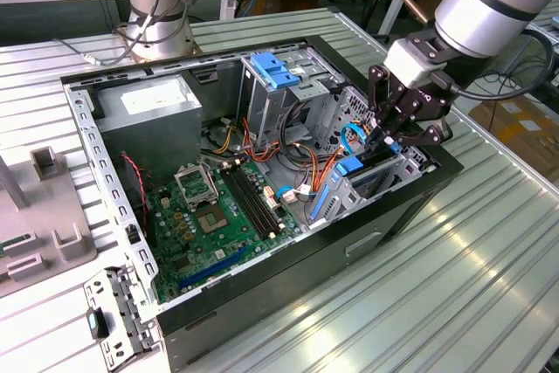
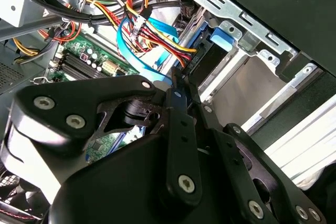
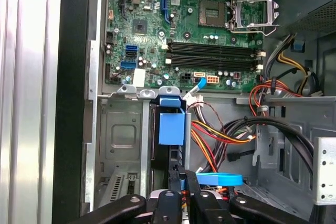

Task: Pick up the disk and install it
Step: 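Insert the second disk wire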

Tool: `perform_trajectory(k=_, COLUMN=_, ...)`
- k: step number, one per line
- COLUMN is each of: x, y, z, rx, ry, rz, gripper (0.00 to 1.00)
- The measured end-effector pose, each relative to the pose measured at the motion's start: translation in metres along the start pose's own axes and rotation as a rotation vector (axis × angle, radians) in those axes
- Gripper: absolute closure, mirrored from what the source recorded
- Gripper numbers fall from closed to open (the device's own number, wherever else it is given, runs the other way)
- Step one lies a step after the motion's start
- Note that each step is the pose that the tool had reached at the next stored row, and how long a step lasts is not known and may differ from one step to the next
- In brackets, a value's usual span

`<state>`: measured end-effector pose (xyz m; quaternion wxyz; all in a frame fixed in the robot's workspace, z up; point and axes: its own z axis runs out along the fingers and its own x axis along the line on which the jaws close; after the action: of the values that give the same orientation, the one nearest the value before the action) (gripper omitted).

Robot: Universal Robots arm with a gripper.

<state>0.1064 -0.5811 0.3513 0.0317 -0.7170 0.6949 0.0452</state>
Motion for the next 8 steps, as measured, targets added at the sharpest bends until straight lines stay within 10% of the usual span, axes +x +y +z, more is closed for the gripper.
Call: perform_trajectory(k=8, x=0.0004, y=-0.0030, z=0.0025, rx=-0.0001, ry=0.0015, rz=0.000, gripper=0.84)
